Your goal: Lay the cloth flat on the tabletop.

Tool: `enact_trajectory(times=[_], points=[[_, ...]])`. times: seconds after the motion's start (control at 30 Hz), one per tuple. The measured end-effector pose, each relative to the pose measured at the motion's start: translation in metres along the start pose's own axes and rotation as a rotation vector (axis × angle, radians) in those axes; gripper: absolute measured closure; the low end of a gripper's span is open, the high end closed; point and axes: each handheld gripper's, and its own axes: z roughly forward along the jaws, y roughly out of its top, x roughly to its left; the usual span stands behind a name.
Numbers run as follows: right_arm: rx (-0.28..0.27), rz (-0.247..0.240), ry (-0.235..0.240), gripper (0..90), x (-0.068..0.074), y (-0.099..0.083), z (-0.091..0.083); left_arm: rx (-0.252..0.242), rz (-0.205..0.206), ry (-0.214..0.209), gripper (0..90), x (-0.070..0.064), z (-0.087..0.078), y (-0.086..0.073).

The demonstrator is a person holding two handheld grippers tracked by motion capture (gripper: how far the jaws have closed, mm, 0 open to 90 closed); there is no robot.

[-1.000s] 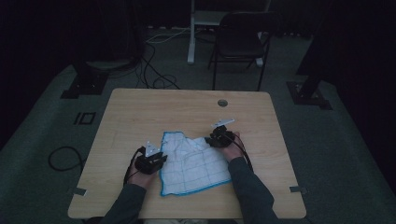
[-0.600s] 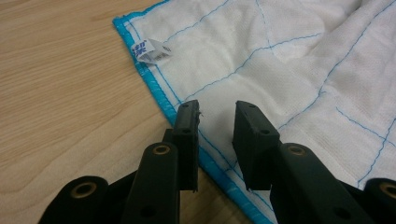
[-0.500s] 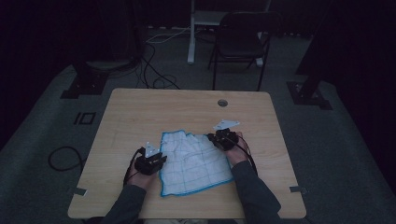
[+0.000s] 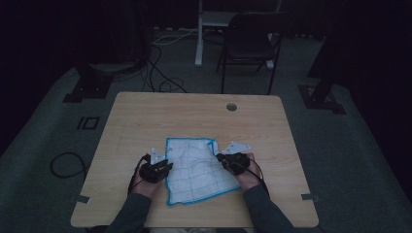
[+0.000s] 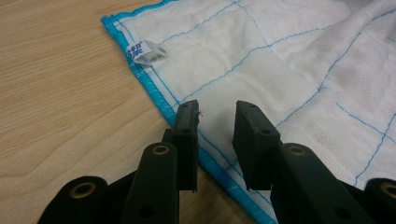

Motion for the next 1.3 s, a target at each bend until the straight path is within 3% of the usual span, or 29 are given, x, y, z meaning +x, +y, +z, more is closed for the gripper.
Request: enact_trajectory(times=[0.1,0.13,0.33,0.63,0.73,0.77,0.87,1.0,1.1,1.3], points=[[0.004,0.021,-0.032,88.2,-0.004,-0.009,0.001,-0.001,0.001,0.001,71.1,0.000,0.000,0.000],[-0.004,0.045,-0.068,88.2,-0.011,-0.012,-0.001,-0.001,0.001,0.001,71.2,0.000,0.000,0.000],[0.003,0.089,-0.157,88.2,-0.031,-0.017,-0.006,0.005,0.011,0.004,71.7,0.001,0.000,0.001],[0.023,0.139,-0.208,87.4,-0.055,-0.022,0.006,0.027,0.018,0.009,71.3,0.009,0.011,0.014],[0.035,0.146,-0.219,84.6,-0.059,-0.022,0.010,0.033,0.017,0.008,70.7,0.009,0.013,0.016],[0.065,0.123,-0.231,78.5,-0.061,-0.020,0.013,0.030,0.015,0.009,70.5,0.009,0.015,0.018],[0.050,0.122,-0.252,70.7,-0.061,-0.015,0.009,0.034,0.017,0.006,70.2,0.011,0.017,0.020],[0.014,0.129,-0.249,67.1,-0.058,-0.011,0.000,0.036,0.016,0.007,70.0,0.011,0.018,0.022],[-0.023,0.142,-0.184,64.0,-0.048,-0.009,-0.010,0.033,0.014,0.010,69.9,0.012,0.021,0.023],[-0.025,0.117,-0.100,65.8,-0.023,-0.017,-0.011,0.033,0.011,0.007,69.7,0.013,0.024,0.026]])
